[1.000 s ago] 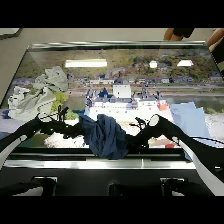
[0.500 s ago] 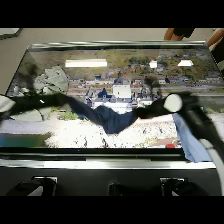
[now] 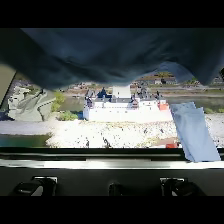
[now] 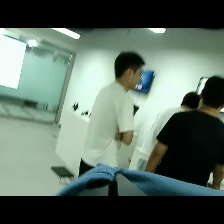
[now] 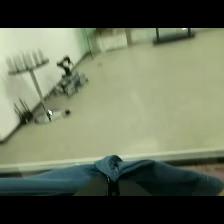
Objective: Fold the shirts.
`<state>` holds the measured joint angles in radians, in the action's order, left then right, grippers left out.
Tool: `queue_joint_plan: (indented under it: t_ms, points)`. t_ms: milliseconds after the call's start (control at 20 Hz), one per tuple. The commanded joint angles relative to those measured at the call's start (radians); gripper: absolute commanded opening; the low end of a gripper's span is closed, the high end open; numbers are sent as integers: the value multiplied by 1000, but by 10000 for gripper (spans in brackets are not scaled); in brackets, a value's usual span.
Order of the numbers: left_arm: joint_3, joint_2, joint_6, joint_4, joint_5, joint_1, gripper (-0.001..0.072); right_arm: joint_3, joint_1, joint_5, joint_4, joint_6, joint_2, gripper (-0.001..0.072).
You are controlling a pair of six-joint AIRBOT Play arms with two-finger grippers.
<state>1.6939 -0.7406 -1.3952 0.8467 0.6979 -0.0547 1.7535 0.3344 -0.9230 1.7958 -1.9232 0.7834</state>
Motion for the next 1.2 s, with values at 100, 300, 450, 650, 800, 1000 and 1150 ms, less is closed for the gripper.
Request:
queue_joint_plan:
  t_ms: [100,300,450,650,800,1000,1150]
  points:
    - [57,4,-4,70,28,-16,27,44,-1,-2,26,-26,-3,39]
    - [5,-40,-126,344,220,-15,27,44,-1,-99,87,-26,84,39]
    - [-176,-112,-154,418,368,-15,28,-7,-1,-246,97,-41,270,40]
    - [-500,-262,-154,422,366,-15,29,-93,-1,-85,63,-245,626,40]
    - [-652,-418,-154,410,349,-15,29,-93,-1,-23,-103,-355,846,42]
    - [-665,-553,-154,410,315,-15,29,-93,0,-26,-283,-327,945,42]
    - [-664,-567,-153,411,282,-15,29,-72,-16,-128,-294,-187,915,469]
